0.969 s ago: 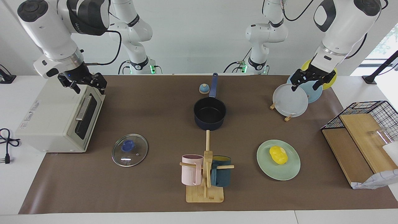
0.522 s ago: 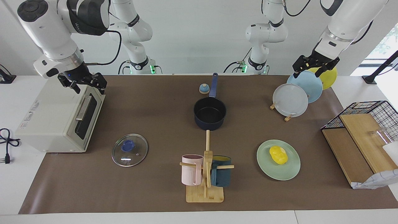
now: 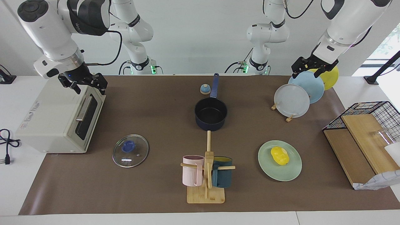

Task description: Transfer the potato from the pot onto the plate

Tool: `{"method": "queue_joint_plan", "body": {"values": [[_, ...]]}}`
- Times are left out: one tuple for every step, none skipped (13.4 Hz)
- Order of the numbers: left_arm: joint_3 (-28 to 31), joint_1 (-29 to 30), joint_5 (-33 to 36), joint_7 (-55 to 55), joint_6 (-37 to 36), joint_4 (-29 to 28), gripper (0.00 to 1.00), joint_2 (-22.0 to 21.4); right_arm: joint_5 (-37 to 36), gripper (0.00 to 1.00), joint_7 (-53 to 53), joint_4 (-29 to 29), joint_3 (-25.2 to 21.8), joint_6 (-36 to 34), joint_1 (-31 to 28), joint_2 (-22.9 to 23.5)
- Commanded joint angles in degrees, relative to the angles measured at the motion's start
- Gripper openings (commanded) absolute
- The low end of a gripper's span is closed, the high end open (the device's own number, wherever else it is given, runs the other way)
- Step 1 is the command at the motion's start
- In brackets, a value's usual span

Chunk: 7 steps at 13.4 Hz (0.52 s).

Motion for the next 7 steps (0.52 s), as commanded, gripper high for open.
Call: {"method": "queue_joint_plan", "body": {"values": [[0.5, -0.8, 0.8, 0.0, 0.1, -0.9, 1.0, -0.1, 0.2, 1.0, -0.5, -0.2, 0.5, -0.9, -0.8, -0.6], [0.5, -0.8, 0.8, 0.0, 0.2, -1.0, 1.0, -0.1, 0.2, 1.0, -0.5, -0.2, 0.6, -1.0, -0.8, -0.6], [0.5, -0.8, 0.8, 0.0, 0.0, -0.9, 1.0, -0.1, 0.2, 1.0, -0.5, -0.2, 0.6, -0.9, -0.8, -0.6], [0.3, -0.7, 0.8, 0.0, 0.0, -0.8, 1.0, -0.1, 0.2, 1.0, -0.5, -0.2, 0.5, -0.9, -0.8, -0.6], [0.2, -0.3, 0.8, 0.0, 0.0, -0.7, 1.0, -0.2, 0.2, 1.0, -0.5, -0.2, 0.6, -0.9, -0.8, -0.6], [0.1, -0.1, 0.8, 0.3, 0.2, -0.6, 1.0, -0.2, 0.2, 1.0, -0.5, -0.2, 0.6, -1.0, -0.8, -0.6], [0.1, -0.1, 0.8, 0.4, 0.6, -0.6, 1.0, -0.2, 0.2, 1.0, -0.5, -0.2, 0.5, -0.9, -0.8, -0.6]]}}
